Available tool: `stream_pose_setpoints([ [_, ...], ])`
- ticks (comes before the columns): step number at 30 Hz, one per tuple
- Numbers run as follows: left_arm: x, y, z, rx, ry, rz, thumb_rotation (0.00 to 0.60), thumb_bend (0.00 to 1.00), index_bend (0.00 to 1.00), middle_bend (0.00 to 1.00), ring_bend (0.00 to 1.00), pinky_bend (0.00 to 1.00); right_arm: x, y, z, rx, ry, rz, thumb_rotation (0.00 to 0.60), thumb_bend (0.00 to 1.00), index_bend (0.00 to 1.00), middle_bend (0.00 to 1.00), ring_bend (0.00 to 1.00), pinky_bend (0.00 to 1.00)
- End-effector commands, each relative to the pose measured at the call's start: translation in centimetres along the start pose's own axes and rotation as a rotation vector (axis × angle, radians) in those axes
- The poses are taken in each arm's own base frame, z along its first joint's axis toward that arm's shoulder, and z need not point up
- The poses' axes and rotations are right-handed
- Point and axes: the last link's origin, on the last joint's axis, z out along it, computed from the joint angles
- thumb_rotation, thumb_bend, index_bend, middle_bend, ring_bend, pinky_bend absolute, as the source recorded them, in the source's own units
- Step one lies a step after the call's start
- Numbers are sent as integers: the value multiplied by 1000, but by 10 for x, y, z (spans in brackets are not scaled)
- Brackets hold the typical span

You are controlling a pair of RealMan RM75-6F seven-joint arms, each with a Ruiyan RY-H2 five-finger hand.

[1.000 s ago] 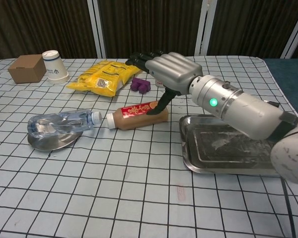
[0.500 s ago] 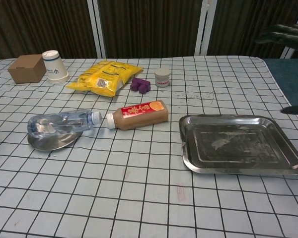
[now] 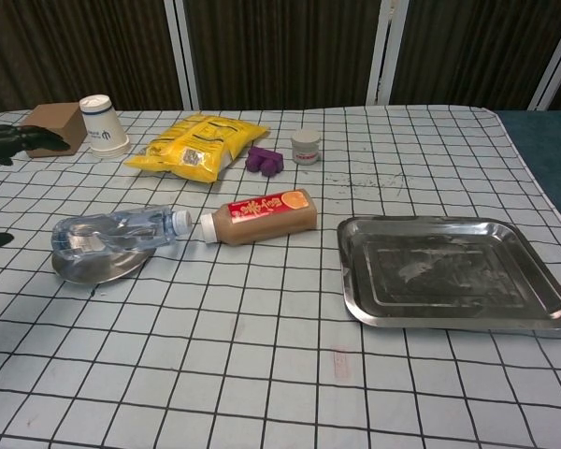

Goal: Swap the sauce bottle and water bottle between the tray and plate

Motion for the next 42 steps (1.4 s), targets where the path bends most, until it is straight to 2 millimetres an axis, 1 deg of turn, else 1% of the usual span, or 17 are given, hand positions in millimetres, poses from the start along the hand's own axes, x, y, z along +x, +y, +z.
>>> stream_pose_setpoints([
  [1, -4, 18, 23, -14, -47, -72, 600, 340, 0, 0, 0, 194, 0, 6, -11, -19, 28, 23, 600, 0, 0, 0, 0, 0],
  [4, -8, 25, 37, -14, -82, -98, 600, 332, 0, 0, 0, 193, -1, 9, -13, -37, 41, 59, 600, 0, 0, 0, 0, 0],
  [8, -16, 37, 49, -13, -117, -98, 600, 306, 0, 0, 0, 192, 1, 11, -13, -28, 70, 90, 600, 0, 0, 0, 0, 0],
  [14, -27, 49, 63, 3, -142, -85, 600, 306, 0, 0, 0, 192, 3, 12, -15, -12, 92, 107, 600, 0, 0, 0, 0, 0],
  [19, -30, 52, 67, 14, -146, -79, 600, 306, 0, 0, 0, 192, 4, 13, -15, -7, 95, 109, 600, 0, 0, 0, 0, 0],
  [22, -39, 60, 81, 26, -125, -36, 600, 306, 0, 0, 0, 193, 4, 12, -15, 1, 98, 118, 600, 0, 0, 0, 0, 0],
  [25, -45, 64, 88, 34, -117, -27, 600, 306, 0, 0, 0, 193, 3, 12, -15, 6, 92, 121, 600, 0, 0, 0, 0, 0],
  [34, -54, 70, 100, 43, -85, -13, 600, 305, 0, 0, 0, 199, 3, 12, -14, 13, 90, 132, 600, 0, 0, 0, 0, 0],
  [40, -63, 67, 105, 60, -96, 3, 600, 303, 0, 0, 0, 212, 3, 12, -15, 19, 96, 136, 600, 0, 0, 0, 0, 0],
  [42, -65, 66, 106, 66, -97, 5, 600, 308, 0, 1, 16, 238, 3, 12, -15, 21, 95, 135, 600, 0, 0, 0, 0, 0],
])
